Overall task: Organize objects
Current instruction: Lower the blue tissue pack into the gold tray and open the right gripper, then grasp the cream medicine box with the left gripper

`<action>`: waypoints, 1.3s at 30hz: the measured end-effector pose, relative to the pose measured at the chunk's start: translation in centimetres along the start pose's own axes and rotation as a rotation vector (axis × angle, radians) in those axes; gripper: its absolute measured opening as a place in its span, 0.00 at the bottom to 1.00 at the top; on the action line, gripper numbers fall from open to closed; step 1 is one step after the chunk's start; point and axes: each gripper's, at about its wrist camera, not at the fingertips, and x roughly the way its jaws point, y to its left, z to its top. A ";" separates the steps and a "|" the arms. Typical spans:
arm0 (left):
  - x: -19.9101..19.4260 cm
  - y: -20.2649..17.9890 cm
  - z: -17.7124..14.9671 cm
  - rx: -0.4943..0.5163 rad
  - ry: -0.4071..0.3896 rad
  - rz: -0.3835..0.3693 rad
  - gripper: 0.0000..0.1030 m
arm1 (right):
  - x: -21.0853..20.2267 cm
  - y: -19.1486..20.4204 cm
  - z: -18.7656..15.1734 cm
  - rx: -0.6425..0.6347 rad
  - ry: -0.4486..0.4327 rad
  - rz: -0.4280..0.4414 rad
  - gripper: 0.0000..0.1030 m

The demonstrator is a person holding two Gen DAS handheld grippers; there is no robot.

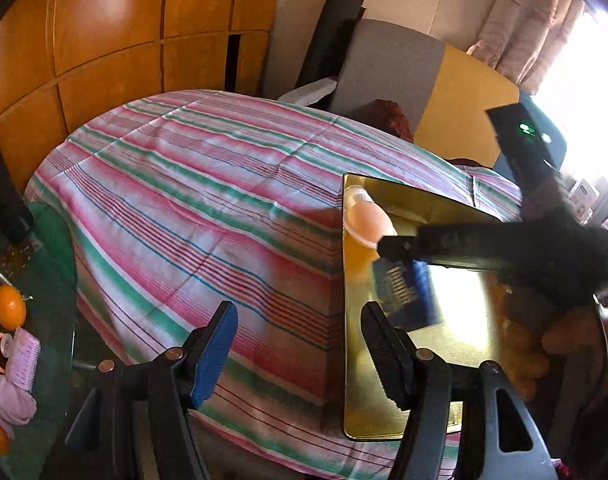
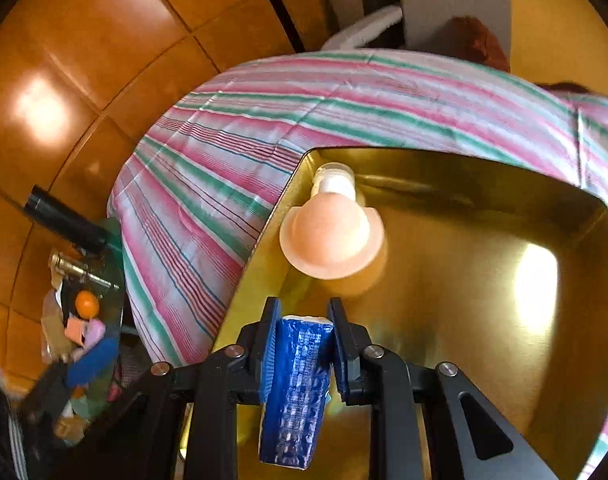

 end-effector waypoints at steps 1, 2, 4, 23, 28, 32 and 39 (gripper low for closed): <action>0.0 0.1 -0.1 -0.003 0.000 0.001 0.63 | 0.5 0.0 0.3 0.020 0.006 -0.001 0.27; 0.1 0.2 -0.1 -0.004 0.001 0.001 0.63 | 0.9 -0.2 0.5 0.048 0.013 0.010 0.27; 0.1 0.2 -0.2 -0.003 0.001 -0.001 0.63 | 1.1 -0.5 0.8 0.089 0.014 0.049 0.32; -2.1 -4.1 -0.4 0.093 -0.041 -0.018 0.63 | -7.2 -3.9 -5.3 -0.057 -0.189 -0.117 0.73; -2.7 -6.6 -0.5 0.168 -0.051 -0.021 0.63 | -9.4 -5.8 -7.4 -0.053 -0.226 -0.162 0.75; -3.0 -8.6 -0.6 0.221 -0.053 -0.041 0.63 | -11.1 -7.8 -8.8 -0.030 -0.249 -0.196 0.76; -3.1 -12.3 -1.1 0.306 -0.043 -0.069 0.63 | -14.7 -12.2 -10.6 0.028 -0.299 -0.258 0.79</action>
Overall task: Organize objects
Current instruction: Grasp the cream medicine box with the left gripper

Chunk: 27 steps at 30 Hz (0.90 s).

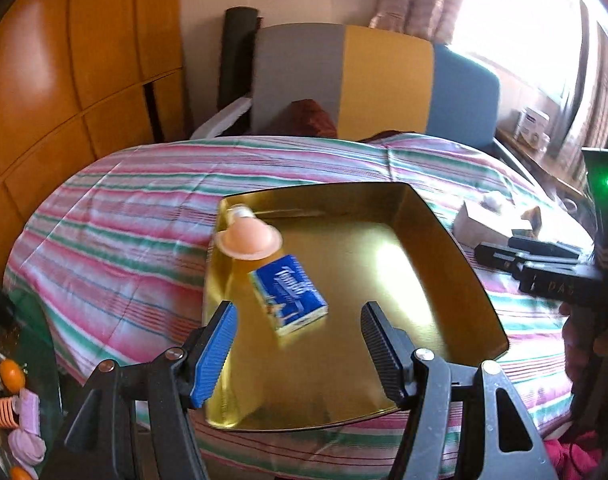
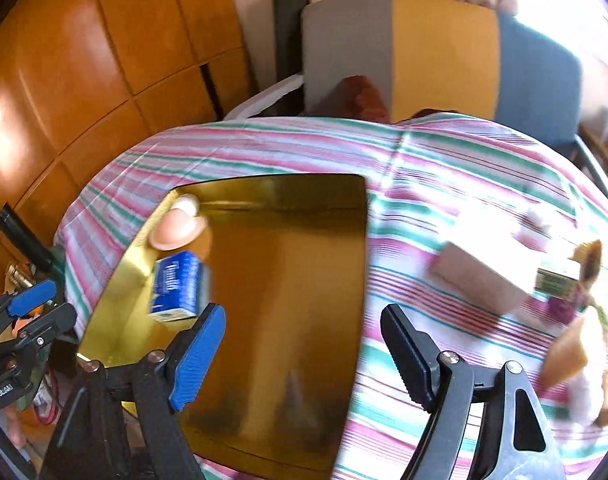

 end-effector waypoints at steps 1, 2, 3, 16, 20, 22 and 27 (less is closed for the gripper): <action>0.1 -0.4 0.1 0.011 0.002 -0.006 0.63 | -0.3 -0.7 0.0 0.008 -0.006 -0.010 0.79; 0.1 -1.1 0.2 0.026 0.003 -0.012 0.63 | -0.8 -1.6 -0.1 0.017 -0.012 -0.020 0.80; 0.2 -1.6 0.3 0.037 0.003 -0.016 0.63 | -1.2 -2.5 -0.2 0.029 -0.021 -0.033 0.80; 1.4 -9.6 1.9 0.229 0.009 -0.055 0.63 | -7.1 -16.3 -1.0 0.205 -0.104 -0.243 0.87; 1.7 -12.0 2.2 0.280 0.010 -0.068 0.63 | -8.0 -20.0 -1.7 0.263 -0.119 -0.300 0.88; 1.9 -12.9 2.3 0.298 0.014 -0.071 0.63 | -8.3 -21.9 -2.2 0.300 -0.124 -0.319 0.88; 2.7 -15.6 2.7 0.343 0.030 -0.093 0.63 | -8.9 -25.3 -3.5 0.399 -0.144 -0.324 0.88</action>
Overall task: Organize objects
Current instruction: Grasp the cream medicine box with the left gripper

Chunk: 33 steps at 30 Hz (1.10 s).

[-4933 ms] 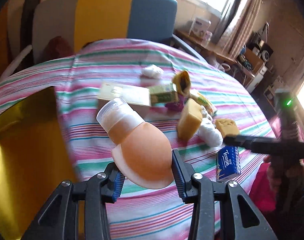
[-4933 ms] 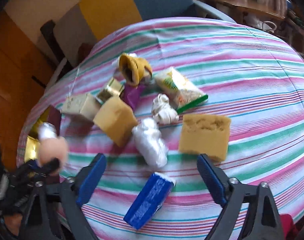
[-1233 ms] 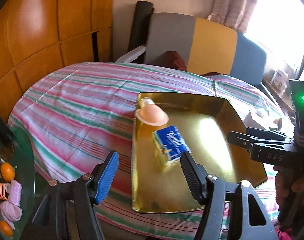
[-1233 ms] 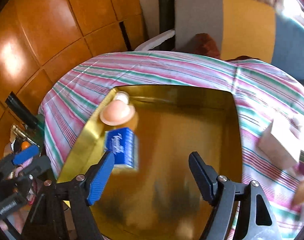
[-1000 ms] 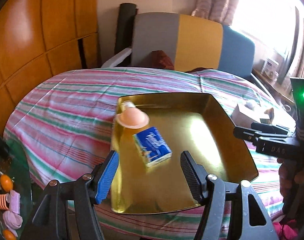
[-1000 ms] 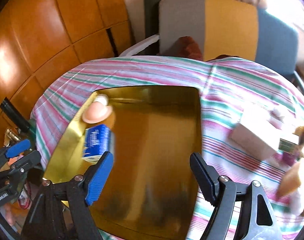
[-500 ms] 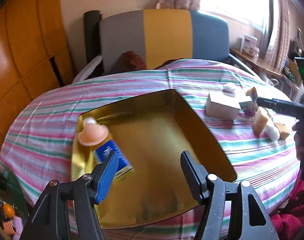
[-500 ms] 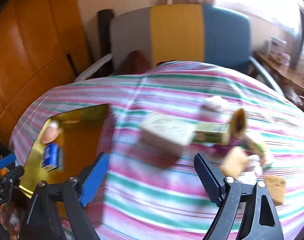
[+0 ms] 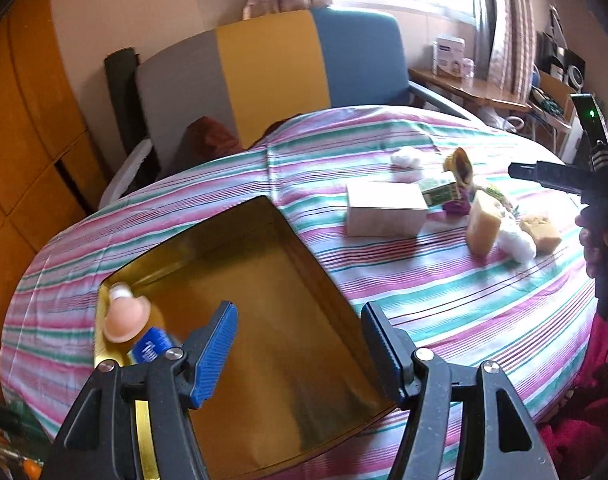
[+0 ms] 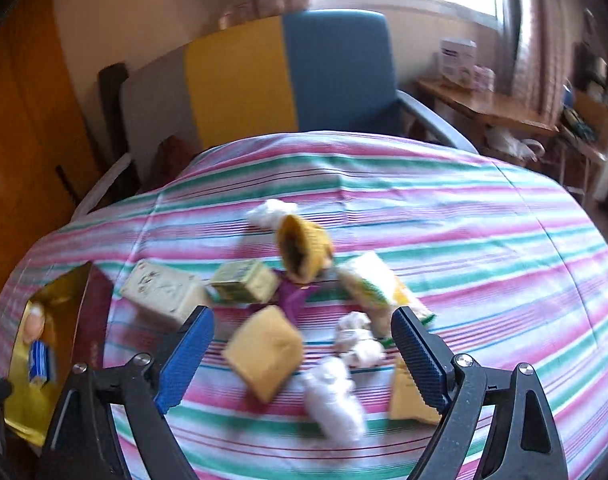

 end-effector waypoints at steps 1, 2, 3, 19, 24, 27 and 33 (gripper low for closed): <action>0.3 -0.4 0.3 0.001 0.009 -0.013 0.63 | 0.1 -0.6 0.0 0.024 0.001 0.007 0.88; 0.8 -0.7 0.7 -0.001 0.020 -0.033 0.63 | 0.1 -1.1 0.0 0.044 0.002 0.009 0.88; 1.1 -1.1 1.1 -0.003 0.027 -0.047 0.63 | 0.1 -1.5 0.0 0.059 0.005 0.011 0.88; 15.4 -4.2 8.7 -0.419 0.316 -0.417 0.81 | -0.9 -2.9 0.7 0.162 -0.011 0.081 0.93; 19.5 -3.9 10.6 -0.523 0.355 -0.370 0.84 | -1.4 -3.5 1.0 0.194 -0.032 0.096 0.94; 21.3 -4.0 12.0 -0.519 0.358 -0.337 0.85 | -1.4 -3.8 1.1 0.211 -0.033 0.103 0.95; 22.7 -5.6 13.3 -0.358 0.377 -0.247 0.83 | -1.2 -4.2 1.3 0.217 -0.025 0.105 0.95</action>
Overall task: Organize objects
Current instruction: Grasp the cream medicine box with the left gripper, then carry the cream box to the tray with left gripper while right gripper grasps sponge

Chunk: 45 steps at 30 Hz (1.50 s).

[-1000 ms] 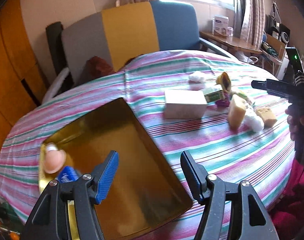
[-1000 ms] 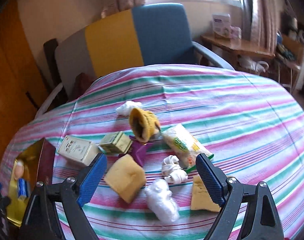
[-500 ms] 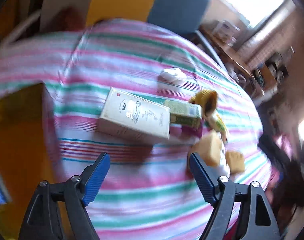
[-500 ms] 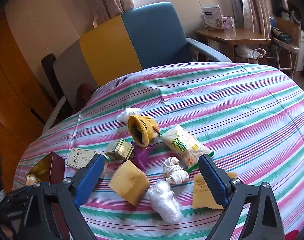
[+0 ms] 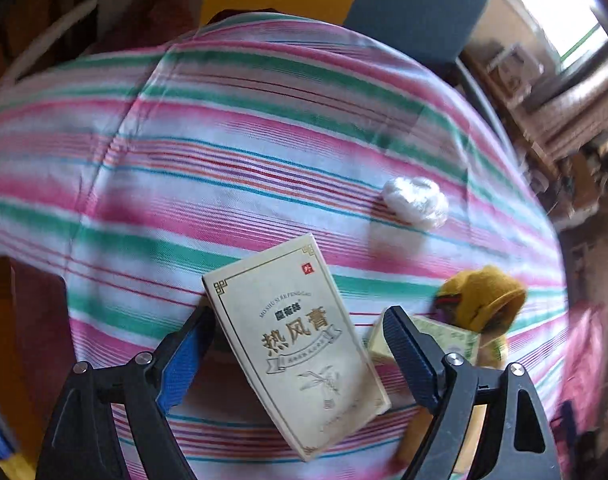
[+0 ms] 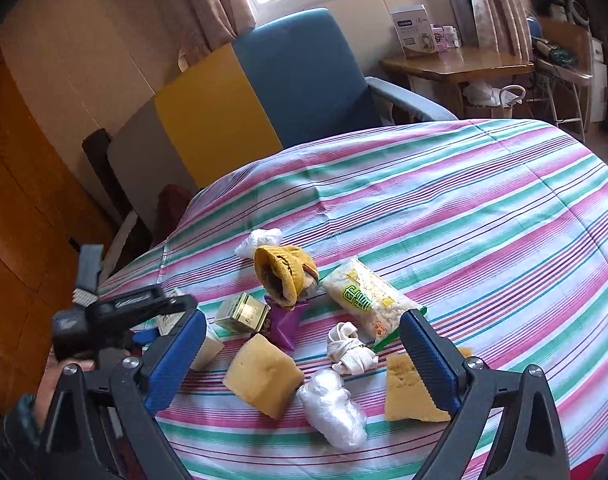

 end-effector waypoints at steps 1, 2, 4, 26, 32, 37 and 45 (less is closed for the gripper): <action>0.0 -0.2 -0.3 0.025 -0.002 0.015 0.82 | 0.0 -0.1 0.0 0.002 0.000 -0.002 0.95; 0.0 -0.1 -0.7 0.041 -0.002 0.020 0.73 | 0.0 -0.2 0.1 0.004 0.000 -0.004 0.95; -0.3 0.1 -1.8 0.062 -0.019 -0.005 0.60 | 0.1 -0.5 0.2 0.013 0.002 -0.006 0.95; -11.3 3.1 -11.7 0.194 -0.215 -0.061 0.51 | 6.2 5.3 -4.3 -0.296 0.181 0.024 0.86; -14.4 4.7 -13.8 0.202 -0.305 -0.022 0.50 | 8.3 6.4 -6.1 -0.372 0.221 -0.006 0.85; -17.1 5.7 -15.4 0.202 -0.367 0.000 0.50 | 8.9 6.7 -6.8 -0.433 0.228 -0.050 0.45; -19.9 9.1 -17.8 0.160 -0.422 0.055 0.50 | 7.2 8.2 -6.7 -0.483 0.165 -0.029 0.42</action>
